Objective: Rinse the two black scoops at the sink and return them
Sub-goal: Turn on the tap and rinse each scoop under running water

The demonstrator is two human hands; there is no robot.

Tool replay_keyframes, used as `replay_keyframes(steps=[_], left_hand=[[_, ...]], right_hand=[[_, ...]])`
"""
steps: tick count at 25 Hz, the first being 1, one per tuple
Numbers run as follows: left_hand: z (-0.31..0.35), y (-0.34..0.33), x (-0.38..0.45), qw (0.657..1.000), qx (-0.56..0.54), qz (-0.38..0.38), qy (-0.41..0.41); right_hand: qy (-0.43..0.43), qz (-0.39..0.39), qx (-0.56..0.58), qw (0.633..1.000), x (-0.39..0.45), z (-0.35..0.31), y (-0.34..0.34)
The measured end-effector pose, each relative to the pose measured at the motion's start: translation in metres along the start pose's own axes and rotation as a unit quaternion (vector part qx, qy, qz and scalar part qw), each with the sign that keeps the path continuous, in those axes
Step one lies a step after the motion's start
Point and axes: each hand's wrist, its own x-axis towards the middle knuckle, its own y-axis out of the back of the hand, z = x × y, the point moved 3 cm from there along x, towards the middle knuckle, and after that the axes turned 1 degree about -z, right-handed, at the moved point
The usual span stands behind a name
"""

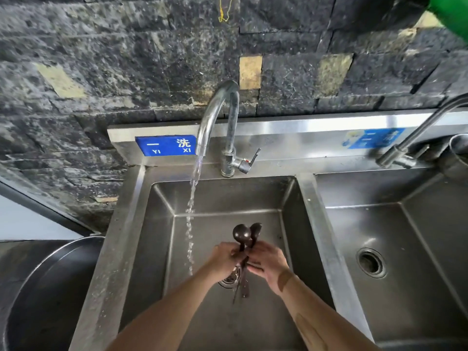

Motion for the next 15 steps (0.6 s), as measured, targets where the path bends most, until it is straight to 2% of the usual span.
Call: replay_keyframes(steps=[3,7,10,13,15], left_hand=[[0.021,-0.026,0.017,0.999,-0.024,-0.039,0.009],[0.041,-0.043,0.041,0.996,0.012,-0.085,-0.006],[0.053,-0.051,0.059,0.993,0.001,-0.115,-0.014],[0.070,-0.048,0.080,0.988,0.046,-0.149,-0.022],[0.084,-0.036,0.094,0.988,0.084,-0.126,-0.027]], right_hand=[[-0.021,0.021,0.018,0.999,0.008,-0.005,0.032],[-0.059,0.017,0.042,0.997,0.021,-0.011,0.063],[-0.058,0.036,0.060,0.996,0.036,-0.019,0.081],[-0.049,0.053,0.080,0.994,0.051,-0.033,0.092],[-0.041,0.071,0.088,0.993,0.060,-0.042,0.096]])
